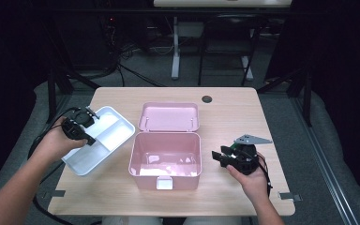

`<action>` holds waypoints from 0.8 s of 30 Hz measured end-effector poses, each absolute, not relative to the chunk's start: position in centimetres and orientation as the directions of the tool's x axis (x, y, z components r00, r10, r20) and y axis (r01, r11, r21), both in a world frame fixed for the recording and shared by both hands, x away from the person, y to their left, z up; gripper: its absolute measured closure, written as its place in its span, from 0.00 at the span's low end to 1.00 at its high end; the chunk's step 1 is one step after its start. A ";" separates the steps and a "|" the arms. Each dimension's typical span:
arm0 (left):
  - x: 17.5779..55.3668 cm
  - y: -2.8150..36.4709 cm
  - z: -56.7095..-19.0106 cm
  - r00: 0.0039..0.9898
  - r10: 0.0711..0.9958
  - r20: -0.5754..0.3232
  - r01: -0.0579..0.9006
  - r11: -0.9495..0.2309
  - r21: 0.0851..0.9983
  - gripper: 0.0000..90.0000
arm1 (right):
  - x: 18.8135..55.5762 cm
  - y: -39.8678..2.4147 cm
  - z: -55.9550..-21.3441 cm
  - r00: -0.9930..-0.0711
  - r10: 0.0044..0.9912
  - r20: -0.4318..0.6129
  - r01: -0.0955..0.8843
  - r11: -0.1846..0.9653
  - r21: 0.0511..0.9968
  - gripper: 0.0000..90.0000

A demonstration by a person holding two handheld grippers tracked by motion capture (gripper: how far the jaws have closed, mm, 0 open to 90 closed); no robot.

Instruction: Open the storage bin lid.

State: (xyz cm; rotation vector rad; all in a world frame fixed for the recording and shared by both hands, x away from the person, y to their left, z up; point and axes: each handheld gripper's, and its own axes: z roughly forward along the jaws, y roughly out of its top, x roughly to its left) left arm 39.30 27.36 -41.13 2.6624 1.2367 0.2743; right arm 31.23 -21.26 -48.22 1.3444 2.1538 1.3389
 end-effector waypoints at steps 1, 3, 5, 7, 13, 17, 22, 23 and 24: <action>39.4 27.5 -41.4 0.631 0.771 0.087 0.735 -0.629 0.251 1.00 | 31.2 -21.3 -48.2 -0.532 0.815 0.227 0.565 0.143 0.813 0.58; 39.5 27.8 -42.1 0.621 0.779 0.082 0.744 -0.620 0.250 1.00 | 31.2 -21.3 -48.2 -0.533 0.815 0.228 0.565 0.142 0.813 0.57; 39.8 28.0 -43.0 0.614 0.786 0.073 0.753 -0.611 0.246 1.00 | 31.2 -21.3 -48.2 -0.532 0.816 0.228 0.565 0.142 0.813 0.57; 40.0 28.1 -44.0 0.604 0.795 0.058 0.765 -0.599 0.239 1.00 | 31.2 -21.3 -48.2 -0.530 0.817 0.228 0.564 0.139 0.814 0.57; 40.3 27.7 -47.8 0.594 0.804 0.036 0.780 -0.586 0.220 1.00 | 31.2 -21.4 -48.2 -0.526 0.818 0.232 0.562 0.130 0.817 0.56; 40.5 27.7 -49.8 0.580 0.814 0.027 0.794 -0.573 0.205 1.00 | 31.3 -21.4 -48.2 -0.528 0.818 0.229 0.560 0.133 0.818 0.55; 40.7 27.9 -51.7 0.557 0.831 -0.017 0.813 -0.541 0.214 1.00 | 31.3 -21.4 -48.2 -0.526 0.820 0.224 0.555 0.131 0.822 0.53; 40.7 27.9 -51.9 0.555 0.832 -0.014 0.815 -0.540 0.213 1.00 | 31.3 -21.4 -48.2 -0.528 0.820 0.222 0.551 0.131 0.824 0.53; 40.7 27.9 -52.2 0.550 0.835 -0.012 0.818 -0.536 0.207 1.00 | 31.3 -21.4 -48.2 -0.527 0.821 0.218 0.547 0.132 0.826 0.52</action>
